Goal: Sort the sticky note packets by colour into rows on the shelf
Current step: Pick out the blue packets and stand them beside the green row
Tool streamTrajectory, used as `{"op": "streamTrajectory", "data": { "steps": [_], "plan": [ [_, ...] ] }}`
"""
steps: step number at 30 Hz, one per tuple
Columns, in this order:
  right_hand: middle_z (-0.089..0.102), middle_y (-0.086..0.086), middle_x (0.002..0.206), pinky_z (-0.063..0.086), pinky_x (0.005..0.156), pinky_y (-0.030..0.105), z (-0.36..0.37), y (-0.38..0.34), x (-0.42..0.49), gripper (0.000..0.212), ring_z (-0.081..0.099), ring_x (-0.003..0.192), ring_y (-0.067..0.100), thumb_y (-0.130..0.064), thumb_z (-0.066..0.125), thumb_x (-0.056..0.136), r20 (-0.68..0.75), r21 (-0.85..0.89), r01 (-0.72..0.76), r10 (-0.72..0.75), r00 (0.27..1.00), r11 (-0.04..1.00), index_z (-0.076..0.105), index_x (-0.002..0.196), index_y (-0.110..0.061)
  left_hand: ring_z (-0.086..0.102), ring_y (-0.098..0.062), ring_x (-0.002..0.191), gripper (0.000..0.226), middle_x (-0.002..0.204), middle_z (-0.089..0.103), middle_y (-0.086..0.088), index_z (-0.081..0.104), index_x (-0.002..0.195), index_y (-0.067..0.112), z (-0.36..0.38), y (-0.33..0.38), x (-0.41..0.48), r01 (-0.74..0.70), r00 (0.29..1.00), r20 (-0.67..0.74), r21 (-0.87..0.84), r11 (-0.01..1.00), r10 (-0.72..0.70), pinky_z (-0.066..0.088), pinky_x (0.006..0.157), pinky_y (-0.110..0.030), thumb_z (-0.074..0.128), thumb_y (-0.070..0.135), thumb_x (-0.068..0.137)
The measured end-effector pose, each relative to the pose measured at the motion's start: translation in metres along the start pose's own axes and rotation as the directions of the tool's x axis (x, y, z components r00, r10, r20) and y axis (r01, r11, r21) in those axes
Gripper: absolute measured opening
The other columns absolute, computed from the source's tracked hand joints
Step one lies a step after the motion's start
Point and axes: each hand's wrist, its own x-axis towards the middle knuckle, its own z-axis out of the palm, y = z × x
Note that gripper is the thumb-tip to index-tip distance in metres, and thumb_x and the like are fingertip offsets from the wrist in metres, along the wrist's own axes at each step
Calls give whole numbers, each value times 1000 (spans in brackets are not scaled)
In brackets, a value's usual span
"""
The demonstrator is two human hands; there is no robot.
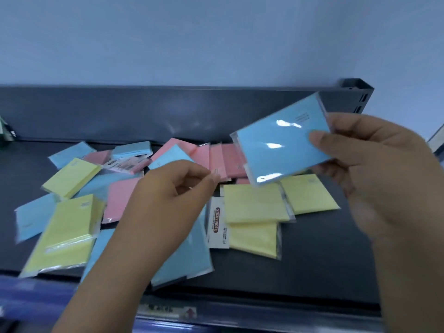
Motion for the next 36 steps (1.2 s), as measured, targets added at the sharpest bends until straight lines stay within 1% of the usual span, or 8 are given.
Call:
{"op": "streamTrajectory", "data": {
  "steps": [3, 8, 14, 19, 22, 25, 29, 36],
  "plan": [
    [81, 4, 95, 57, 67, 27, 14, -3, -14, 16, 76, 87, 22, -2, 71, 90, 67, 39, -1, -1, 998, 999, 77, 99, -14, 72, -6, 74, 16, 85, 77, 12, 74, 95, 29, -15, 4, -2, 4, 998, 57, -207, 978, 8, 52, 71, -30, 65, 40, 89],
    [80, 4, 103, 56, 63, 22, 57, 1, -41, 32, 77, 88, 23, 4, 72, 86, 175, 6, 102, -101, 979, 995, 75, 113, -13, 68, -14, 64, 17, 82, 77, 3, 74, 101, 22, -57, -10, -5, 8, 1000, 18, -402, 916, -1, 50, 61, -30, 71, 32, 87],
    [77, 1, 109, 56, 61, 22, 136, -2, -78, 50, 75, 87, 18, 7, 76, 79, 143, 64, 149, -156, 977, 987, 71, 123, -16, 55, -19, 57, 22, 69, 68, -13, 77, 84, 10, -139, -48, -12, 38, 991, 130, -551, 834, 41, 43, 52, -24, 69, 30, 78],
    [80, 7, 99, 61, 74, 31, 222, 9, -124, 30, 78, 89, 24, -13, 78, 76, 99, 309, -55, 25, 995, 950, 75, 106, -13, 64, -14, 57, 13, 68, 70, -9, 75, 78, 14, -202, -77, -19, 143, 988, 141, -697, 702, -61, 51, 55, -21, 73, 26, 74],
    [81, 6, 92, 61, 79, 40, 263, 23, -149, 7, 78, 86, 29, -18, 78, 84, 181, 103, -130, 110, 977, 986, 81, 90, -16, 72, -16, 67, 13, 76, 74, -13, 72, 85, 12, -223, -94, -19, 172, 985, 121, -765, 620, -124, 58, 60, -22, 73, 20, 76],
    [80, 5, 85, 60, 78, 37, 281, 28, -157, 9, 78, 78, 22, -15, 75, 85, 196, -26, -75, 79, 977, 997, 83, 87, -20, 76, -20, 79, 8, 93, 77, -14, 71, 92, 11, -228, -102, -18, 220, 976, 174, -784, 581, -135, 59, 66, -23, 71, 13, 84],
    [79, 10, 83, 55, 72, 35, 291, 23, -151, 11, 78, 76, 22, -11, 73, 88, 166, -31, -63, 67, 984, 998, 82, 86, -18, 75, -20, 81, 7, 97, 77, -14, 72, 94, 9, -236, -111, -11, 245, 969, 211, -719, 651, -131, 57, 73, -27, 72, 14, 88],
    [75, 7, 74, 61, 68, 28, 304, 20, -120, 20, 72, 72, 21, -14, 70, 93, 186, -136, 57, -31, 982, 989, 77, 76, -21, 75, -19, 80, 13, 94, 78, -8, 73, 104, 14, -259, -124, 16, 78, 987, -39, -724, 686, -153, 58, 77, -34, 70, 18, 93]
  ]
}}
